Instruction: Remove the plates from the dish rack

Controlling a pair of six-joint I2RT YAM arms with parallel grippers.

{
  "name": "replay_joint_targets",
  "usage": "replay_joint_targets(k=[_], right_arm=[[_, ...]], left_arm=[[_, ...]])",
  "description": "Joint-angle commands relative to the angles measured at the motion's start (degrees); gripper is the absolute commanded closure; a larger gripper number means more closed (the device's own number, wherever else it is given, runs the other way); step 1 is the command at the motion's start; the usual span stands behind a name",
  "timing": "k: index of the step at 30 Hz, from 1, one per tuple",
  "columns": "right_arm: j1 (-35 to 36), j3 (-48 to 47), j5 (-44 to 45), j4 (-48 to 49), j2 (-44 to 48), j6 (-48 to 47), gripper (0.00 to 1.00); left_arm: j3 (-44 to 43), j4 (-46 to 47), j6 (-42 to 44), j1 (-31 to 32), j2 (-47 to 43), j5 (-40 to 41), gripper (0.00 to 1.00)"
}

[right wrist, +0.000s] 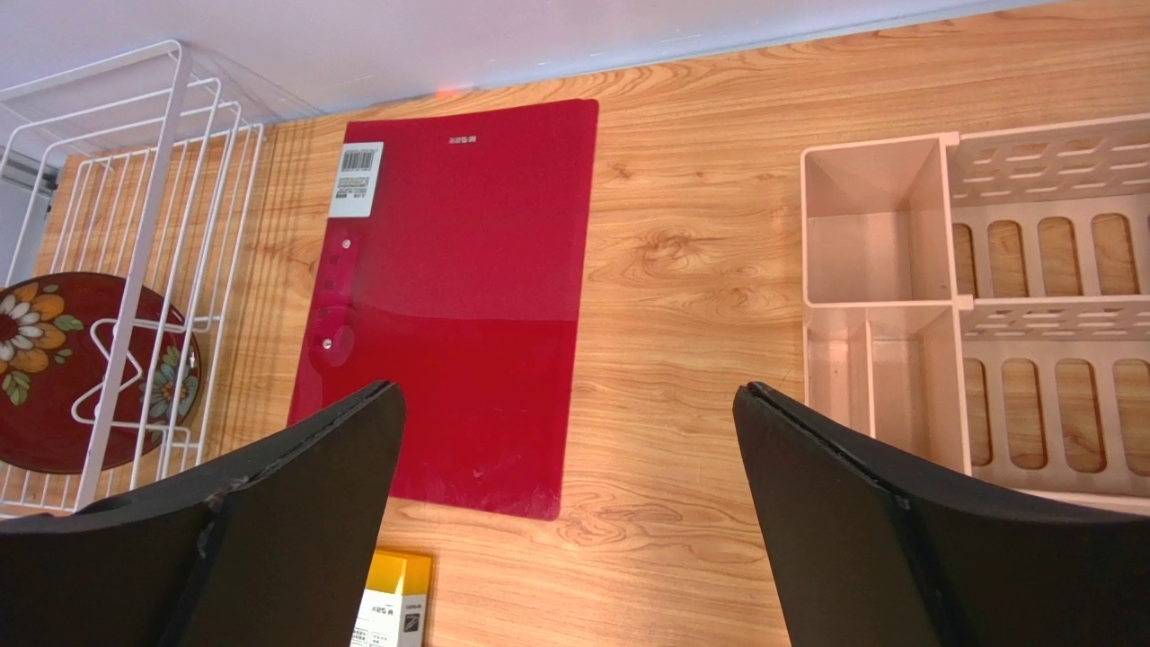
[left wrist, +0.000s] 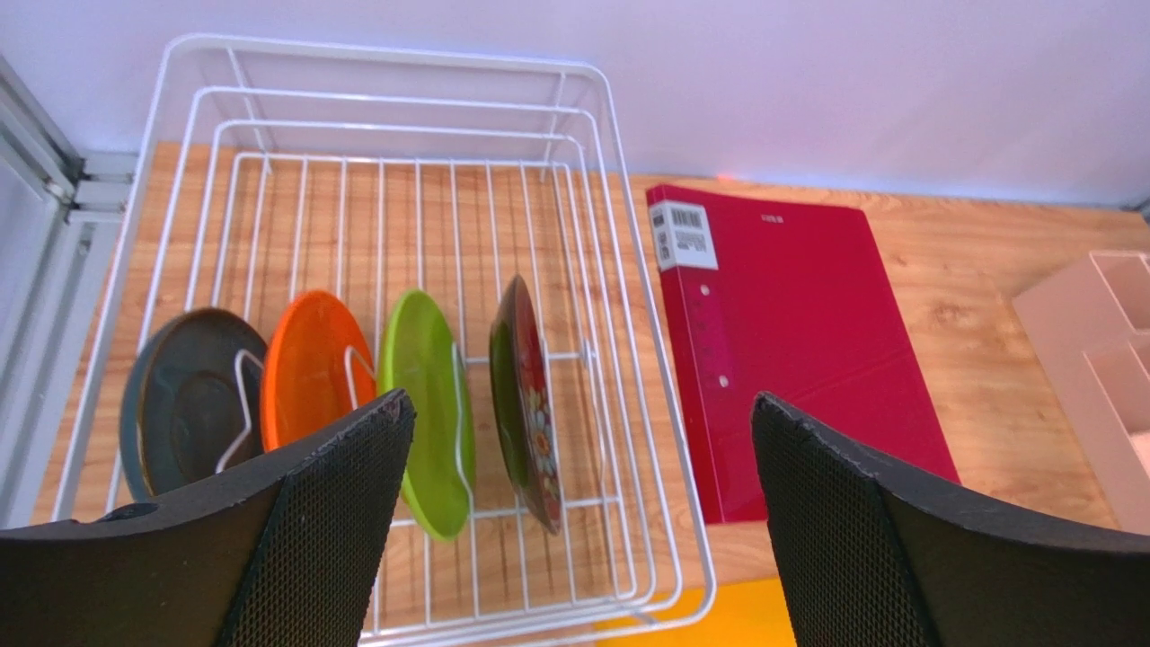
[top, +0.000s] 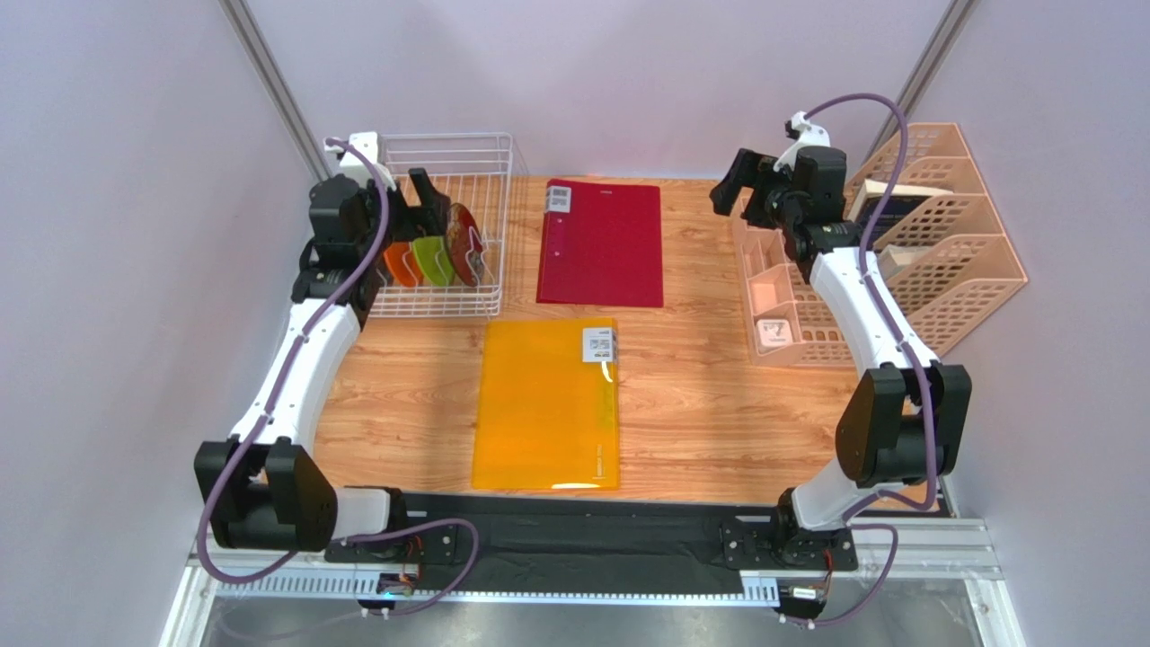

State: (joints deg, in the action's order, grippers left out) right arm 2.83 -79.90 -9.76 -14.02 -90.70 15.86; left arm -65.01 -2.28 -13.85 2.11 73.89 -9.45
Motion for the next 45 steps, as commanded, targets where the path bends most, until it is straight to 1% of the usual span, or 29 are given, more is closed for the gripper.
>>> replay_joint_targets(k=[1,3,4,5,6,7,8,10,12,16,20,22,26,33,35,36,37,40,42,44,45], right_arm=[[0.1,-3.7,0.8,-0.3,-0.4,0.3,0.0],[0.2,-4.2,1.5,-0.7,-1.0,-1.2,0.0],[0.1,-4.8,2.3,-1.2,-1.2,-1.2,0.0],[0.1,-5.3,3.0,-1.5,-1.9,-1.4,0.0],[0.2,-5.6,2.8,-1.7,-2.3,-2.4,0.0],[0.2,-5.9,2.7,-2.2,-2.6,-2.6,0.0],[0.1,-6.8,2.7,-2.6,-3.6,-2.8,0.0],[0.2,-7.8,2.8,-3.8,-4.7,-2.9,0.0],[0.1,-9.1,2.2,-4.5,-6.2,-2.9,0.0],[0.1,-10.4,1.5,-5.4,-7.9,-3.0,0.0],[0.1,-10.8,1.8,-5.4,-9.2,-3.3,0.0],[0.1,-11.0,1.9,-5.7,-9.7,-3.3,0.0],[0.1,-11.0,1.7,-6.1,-10.6,-3.4,0.0],[0.1,-11.0,1.9,-6.5,-11.7,-3.6,0.0],[0.2,-11.4,1.3,-6.6,-12.2,-3.4,0.0],[0.1,-11.5,1.1,-6.7,-12.4,-3.2,0.0],[0.1,-11.6,1.1,-6.7,-12.5,-2.9,0.0],[0.1,-11.6,0.3,-6.7,-12.9,-2.4,0.01],[0.2,-11.5,0.2,-6.7,-13.0,-2.3,0.01],[0.2,-11.3,0.1,-6.7,-13.1,-2.2,0.01],[0.2,-11.2,0.0,-6.7,-13.1,-2.3,0.01]], left_arm=[[-4.7,-1.9,-1.6,-0.3,2.9,2.7,0.0],[-4.1,-1.0,-1.8,-0.3,3.7,0.5,0.0],[-3.6,1.9,-1.5,-0.4,4.2,-1.1,0.0],[-3.0,4.4,-1.1,-0.4,4.6,-4.5,0.0],[-3.4,5.4,-1.0,-0.4,5.2,-5.3,0.0],[-4.5,5.4,-1.4,-0.4,7.0,-5.7,0.02],[-5.6,5.1,-1.0,-0.4,8.2,-7.1,0.08],[-9.8,3.1,0.7,0.0,12.0,-6.5,0.16],[-12.7,2.5,1.8,1.0,14.3,-2.6,0.16],[-15.0,2.5,5.5,4.0,20.0,7.1,0.17],[-16.6,-0.1,7.3,7.2,24.1,15.5,0.18],[-17.0,-0.3,7.4,8.3,26.0,17.2,0.19],[-17.3,-1.3,6.6,9.6,28.6,23.2,0.21],[-14.4,-1.4,3.3,10.1,29.4,28.4,0.22],[-14.1,-2.1,3.0,10.1,29.8,28.8,0.25],[-13.7,-2.1,2.5,10.1,30.0,28.9,0.26],[-13.3,-2.1,2.2,10.1,30.2,28.9,0.33],[-12.1,-1.9,1.4,10.1,30.4,27.9,0.42],[-11.5,-2.2,0.2,10.1,30.4,27.9,0.43],[-10.8,-1.8,0.1,10.1,30.4,27.2,0.52],[-10.6,-2.0,-0.2,10.1,30.4,27.2,0.55]])
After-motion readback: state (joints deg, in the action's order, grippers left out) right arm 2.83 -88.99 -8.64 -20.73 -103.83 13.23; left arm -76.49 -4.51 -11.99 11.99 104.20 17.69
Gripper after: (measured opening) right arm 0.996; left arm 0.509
